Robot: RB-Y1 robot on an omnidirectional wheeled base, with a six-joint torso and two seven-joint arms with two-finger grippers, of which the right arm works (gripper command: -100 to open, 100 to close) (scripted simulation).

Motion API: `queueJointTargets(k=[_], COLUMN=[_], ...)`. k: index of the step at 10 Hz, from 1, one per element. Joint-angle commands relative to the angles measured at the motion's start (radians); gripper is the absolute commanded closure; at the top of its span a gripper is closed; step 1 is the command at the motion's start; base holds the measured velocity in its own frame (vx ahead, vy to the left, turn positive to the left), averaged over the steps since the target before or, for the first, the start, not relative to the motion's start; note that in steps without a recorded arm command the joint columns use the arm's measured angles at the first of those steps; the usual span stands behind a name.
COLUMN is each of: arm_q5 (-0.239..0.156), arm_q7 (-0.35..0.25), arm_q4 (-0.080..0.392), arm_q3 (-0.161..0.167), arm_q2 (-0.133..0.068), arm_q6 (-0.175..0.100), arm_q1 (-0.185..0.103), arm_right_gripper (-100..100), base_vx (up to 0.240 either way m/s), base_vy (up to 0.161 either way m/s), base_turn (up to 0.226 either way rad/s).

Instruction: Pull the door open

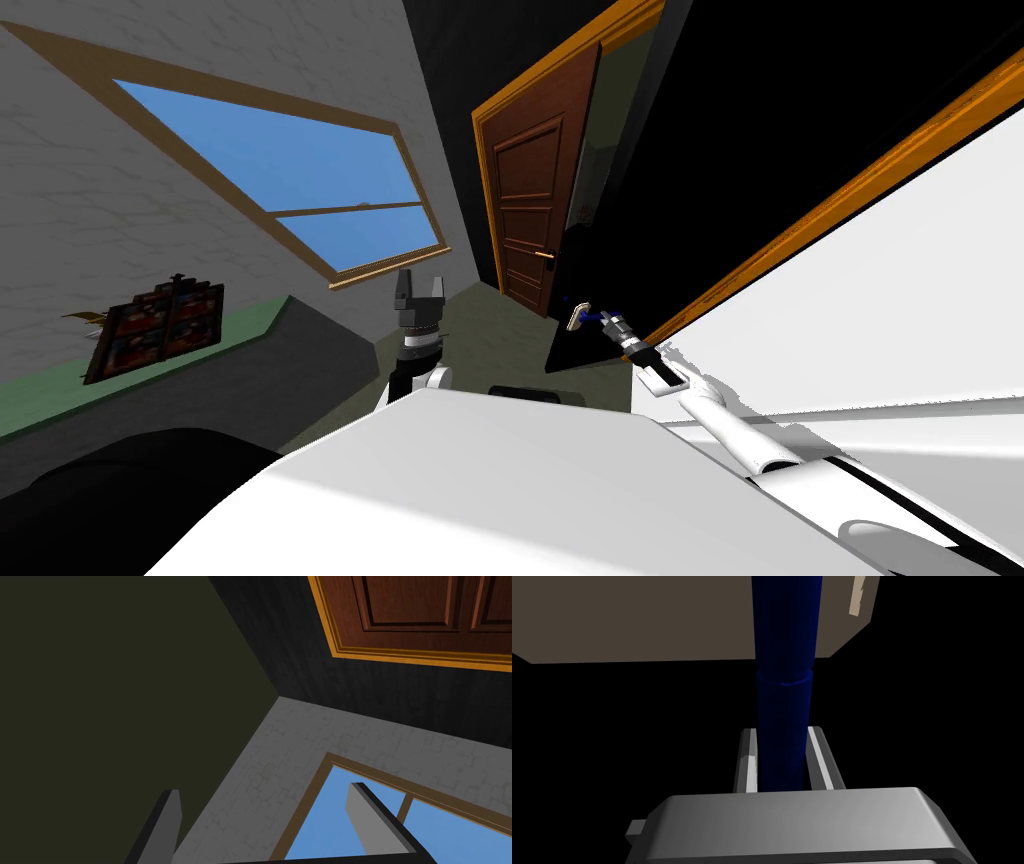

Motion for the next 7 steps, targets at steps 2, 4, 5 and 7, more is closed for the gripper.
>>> queueJointTargets(k=[2, 4, 5, 7], arm_q5=[0.002, 0.001, 0.0, 0.0], arm_q7=[-0.019, -0.035, -0.04, -0.053], arm_q4=[0.008, 0.009, 0.01, 0.01], arm_q3=[0.029, 0.047, 0.053, 0.068], arm_q2=[-0.019, -0.042, -0.049, -0.066], arm_q6=[-0.056, -0.097, -0.11, -0.143], arm_q1=[0.015, 0.029, 0.033, 0.044], arm_right_gripper=[100, 100, 100, 100], base_vx=[-0.138, -0.137, -0.153, -0.145], base_vy=[-0.062, -0.111, -0.134, -0.096], base_turn=[0.089, 0.105, 0.096, 0.083])
